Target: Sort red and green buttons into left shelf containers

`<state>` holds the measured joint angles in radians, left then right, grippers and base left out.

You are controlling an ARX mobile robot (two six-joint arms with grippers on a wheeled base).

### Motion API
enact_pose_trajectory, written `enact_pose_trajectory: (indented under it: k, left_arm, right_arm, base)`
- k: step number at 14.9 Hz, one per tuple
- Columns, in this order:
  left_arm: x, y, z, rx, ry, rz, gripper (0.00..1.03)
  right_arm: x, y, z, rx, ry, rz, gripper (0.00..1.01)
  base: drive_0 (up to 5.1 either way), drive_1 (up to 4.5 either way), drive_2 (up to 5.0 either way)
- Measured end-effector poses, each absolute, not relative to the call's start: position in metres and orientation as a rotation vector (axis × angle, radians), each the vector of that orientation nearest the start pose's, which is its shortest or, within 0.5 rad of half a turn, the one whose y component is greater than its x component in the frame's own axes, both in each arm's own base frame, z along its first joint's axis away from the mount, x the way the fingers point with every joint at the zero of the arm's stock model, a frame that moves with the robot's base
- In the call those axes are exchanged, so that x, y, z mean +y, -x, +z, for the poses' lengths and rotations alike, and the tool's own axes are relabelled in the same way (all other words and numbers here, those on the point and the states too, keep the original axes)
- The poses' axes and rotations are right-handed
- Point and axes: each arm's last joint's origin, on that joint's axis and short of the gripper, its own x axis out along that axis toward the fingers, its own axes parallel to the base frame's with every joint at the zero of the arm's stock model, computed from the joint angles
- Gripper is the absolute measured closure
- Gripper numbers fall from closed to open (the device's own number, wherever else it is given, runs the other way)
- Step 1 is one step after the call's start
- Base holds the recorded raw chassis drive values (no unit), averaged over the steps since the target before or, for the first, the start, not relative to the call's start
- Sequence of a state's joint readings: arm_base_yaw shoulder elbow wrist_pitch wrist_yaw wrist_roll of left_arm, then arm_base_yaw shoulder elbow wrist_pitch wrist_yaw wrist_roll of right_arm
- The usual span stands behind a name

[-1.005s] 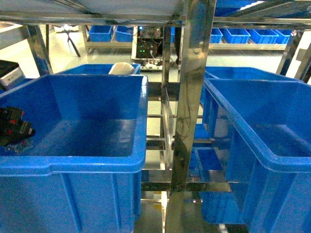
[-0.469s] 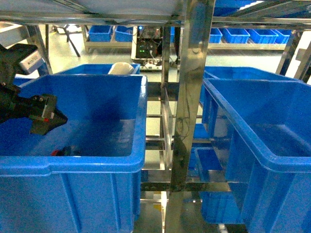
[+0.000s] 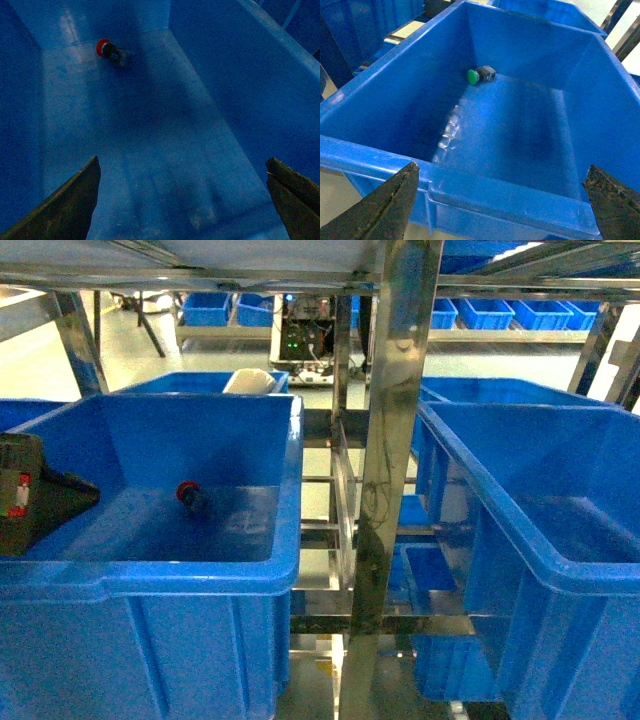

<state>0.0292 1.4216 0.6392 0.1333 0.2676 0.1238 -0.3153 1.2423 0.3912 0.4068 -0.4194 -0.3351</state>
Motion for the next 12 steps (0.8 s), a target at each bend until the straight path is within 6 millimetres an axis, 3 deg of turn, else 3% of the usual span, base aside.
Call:
enact_pose_trajectory:
  k: [5,10,12]
  left_arm:
    - [0.013,-0.239,0.179,0.564,0.042,-0.198,0.05]
    - [0.021,-0.197,0.22,0.309,0.128,-0.059,0.05]
    - [0.013,-0.178,0.229,0.224,0.167,-0.011,0.05]
  right_arm:
    - [-0.059,-0.219,0.168,0.393,0.17,0.169,0.03]
    - [-0.059,-0.219,0.168,0.391,0.171,0.17,0.03]
    - [-0.059,-0.219,0.168,0.392,0.171,0.169,0.03]
  base:
    - [0.0,0.0,0.0]
    - [0.0,0.0,0.0]
    - [0.0,0.0,0.0]
